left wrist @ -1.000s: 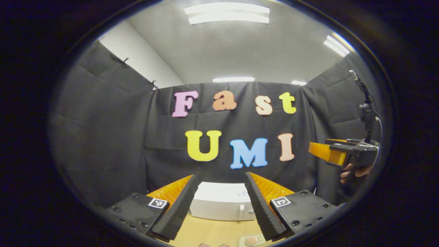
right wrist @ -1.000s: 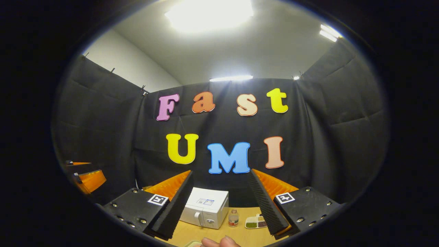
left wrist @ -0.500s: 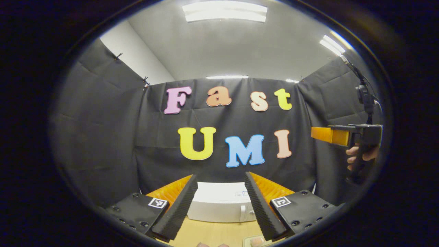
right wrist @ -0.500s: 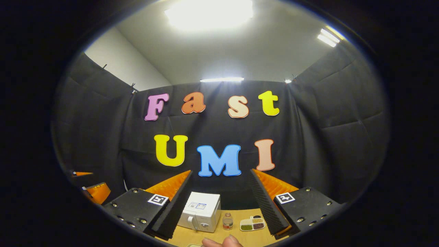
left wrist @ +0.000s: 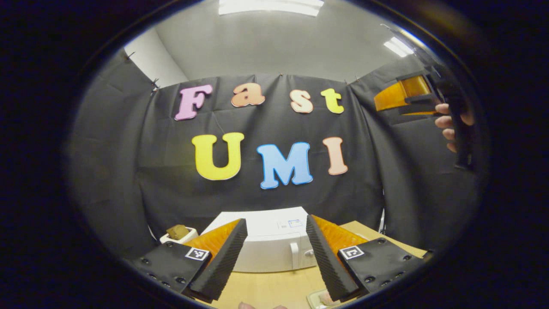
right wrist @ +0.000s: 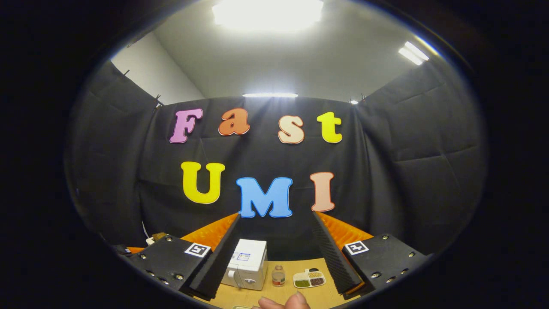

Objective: Open the microwave oven with the left hand, put the food in, and close the microwave oven.

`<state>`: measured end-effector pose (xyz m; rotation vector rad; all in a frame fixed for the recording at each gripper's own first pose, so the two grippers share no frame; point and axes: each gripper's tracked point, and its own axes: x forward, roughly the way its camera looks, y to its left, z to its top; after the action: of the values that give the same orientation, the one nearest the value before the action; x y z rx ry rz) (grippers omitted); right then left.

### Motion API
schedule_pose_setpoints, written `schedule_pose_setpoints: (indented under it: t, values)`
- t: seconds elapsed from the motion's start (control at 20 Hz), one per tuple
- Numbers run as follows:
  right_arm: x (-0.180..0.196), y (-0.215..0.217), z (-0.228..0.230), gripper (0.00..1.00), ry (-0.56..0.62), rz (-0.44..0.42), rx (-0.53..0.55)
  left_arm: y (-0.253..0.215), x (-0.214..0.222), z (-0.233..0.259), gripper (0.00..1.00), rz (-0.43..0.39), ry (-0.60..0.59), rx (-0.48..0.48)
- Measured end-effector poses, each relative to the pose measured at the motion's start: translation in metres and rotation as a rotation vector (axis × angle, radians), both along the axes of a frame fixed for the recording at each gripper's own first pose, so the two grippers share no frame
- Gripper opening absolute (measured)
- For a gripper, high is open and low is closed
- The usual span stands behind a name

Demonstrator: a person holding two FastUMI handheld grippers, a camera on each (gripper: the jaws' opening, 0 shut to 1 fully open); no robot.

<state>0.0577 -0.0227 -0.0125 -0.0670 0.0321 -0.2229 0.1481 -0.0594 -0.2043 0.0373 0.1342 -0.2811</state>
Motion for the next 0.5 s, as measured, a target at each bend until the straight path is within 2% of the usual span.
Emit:
schedule_pose_setpoints:
  t: [0.2,0.5]
  values:
    - [0.011,-0.013,-0.009,0.98,0.021,-0.068,-0.032,-0.014,0.033,-0.061,0.94,-0.022,0.046,-0.013]
    - [0.022,-0.029,-0.023,0.98,0.076,-0.113,-0.093,-0.053,0.075,-0.167,0.94,-0.063,0.158,-0.001]
